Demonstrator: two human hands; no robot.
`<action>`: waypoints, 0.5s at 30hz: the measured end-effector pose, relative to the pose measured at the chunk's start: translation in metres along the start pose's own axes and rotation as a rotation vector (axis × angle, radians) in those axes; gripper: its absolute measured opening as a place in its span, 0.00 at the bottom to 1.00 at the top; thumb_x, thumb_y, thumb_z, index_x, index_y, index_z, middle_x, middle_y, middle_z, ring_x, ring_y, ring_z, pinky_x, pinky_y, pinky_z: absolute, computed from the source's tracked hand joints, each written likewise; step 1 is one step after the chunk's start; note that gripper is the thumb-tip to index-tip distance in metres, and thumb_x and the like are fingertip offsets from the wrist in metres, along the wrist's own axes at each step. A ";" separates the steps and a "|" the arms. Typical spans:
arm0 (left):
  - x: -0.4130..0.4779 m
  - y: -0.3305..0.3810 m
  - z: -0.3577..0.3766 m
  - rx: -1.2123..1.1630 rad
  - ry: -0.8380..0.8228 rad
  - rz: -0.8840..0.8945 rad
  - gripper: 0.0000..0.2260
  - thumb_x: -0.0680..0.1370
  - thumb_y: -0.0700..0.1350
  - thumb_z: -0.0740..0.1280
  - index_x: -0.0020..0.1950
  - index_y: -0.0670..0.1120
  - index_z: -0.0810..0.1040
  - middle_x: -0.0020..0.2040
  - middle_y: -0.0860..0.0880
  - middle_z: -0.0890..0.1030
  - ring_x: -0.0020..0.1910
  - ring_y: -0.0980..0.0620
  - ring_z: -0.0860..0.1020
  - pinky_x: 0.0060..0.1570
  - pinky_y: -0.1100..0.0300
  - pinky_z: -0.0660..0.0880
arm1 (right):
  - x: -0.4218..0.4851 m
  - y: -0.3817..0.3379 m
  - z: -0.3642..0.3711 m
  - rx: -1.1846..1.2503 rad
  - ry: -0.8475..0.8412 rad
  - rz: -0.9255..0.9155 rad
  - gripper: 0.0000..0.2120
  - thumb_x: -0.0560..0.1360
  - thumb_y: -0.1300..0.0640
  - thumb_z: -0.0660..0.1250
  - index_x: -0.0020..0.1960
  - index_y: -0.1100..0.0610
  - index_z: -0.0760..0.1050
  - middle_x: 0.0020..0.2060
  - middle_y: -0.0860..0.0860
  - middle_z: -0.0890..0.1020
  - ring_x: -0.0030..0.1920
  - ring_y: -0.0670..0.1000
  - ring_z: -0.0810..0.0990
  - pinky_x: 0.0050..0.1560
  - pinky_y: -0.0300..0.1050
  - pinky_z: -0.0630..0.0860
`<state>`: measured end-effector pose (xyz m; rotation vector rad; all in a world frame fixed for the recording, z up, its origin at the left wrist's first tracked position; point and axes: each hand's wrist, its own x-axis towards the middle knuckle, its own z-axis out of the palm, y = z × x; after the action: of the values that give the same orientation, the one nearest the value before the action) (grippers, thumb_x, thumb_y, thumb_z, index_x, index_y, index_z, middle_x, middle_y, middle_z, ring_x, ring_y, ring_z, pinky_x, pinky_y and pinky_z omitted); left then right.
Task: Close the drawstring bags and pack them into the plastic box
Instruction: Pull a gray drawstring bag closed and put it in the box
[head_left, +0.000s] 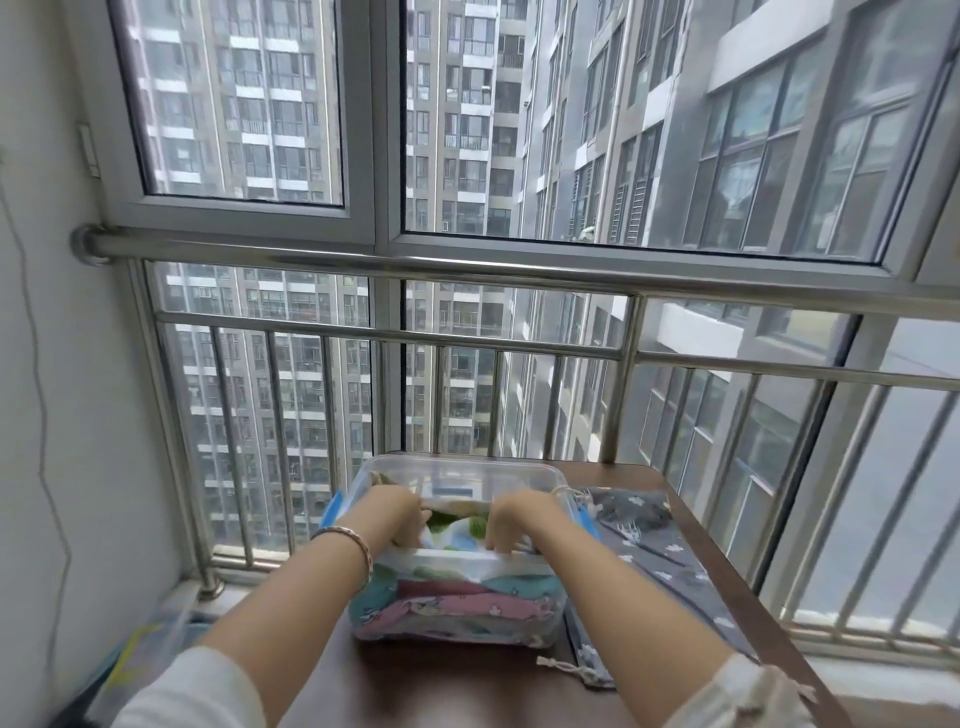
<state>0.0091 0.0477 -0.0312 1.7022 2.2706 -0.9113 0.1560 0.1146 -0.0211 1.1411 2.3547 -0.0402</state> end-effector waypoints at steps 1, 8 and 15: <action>-0.001 0.000 0.000 0.008 -0.008 0.002 0.26 0.83 0.48 0.50 0.79 0.52 0.44 0.80 0.46 0.48 0.76 0.40 0.54 0.73 0.41 0.57 | 0.002 -0.001 0.000 0.021 -0.011 0.012 0.20 0.79 0.57 0.61 0.69 0.60 0.70 0.67 0.56 0.73 0.58 0.56 0.75 0.51 0.47 0.73; -0.016 0.004 -0.004 0.023 -0.048 0.053 0.24 0.82 0.42 0.46 0.79 0.50 0.46 0.79 0.45 0.51 0.76 0.41 0.56 0.72 0.41 0.58 | 0.010 0.011 0.010 0.287 -0.107 0.039 0.25 0.80 0.55 0.58 0.75 0.59 0.62 0.74 0.55 0.66 0.71 0.58 0.68 0.69 0.53 0.68; -0.044 0.031 -0.051 -0.464 0.494 0.075 0.14 0.78 0.53 0.65 0.56 0.43 0.76 0.50 0.48 0.80 0.46 0.51 0.79 0.45 0.61 0.78 | -0.061 0.063 -0.020 1.194 0.242 -0.247 0.15 0.77 0.69 0.62 0.63 0.64 0.75 0.55 0.58 0.80 0.45 0.51 0.82 0.42 0.40 0.81</action>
<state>0.0638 0.0459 0.0189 1.9080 2.4118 0.0804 0.2248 0.1161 0.0366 1.3280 2.6550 -1.6417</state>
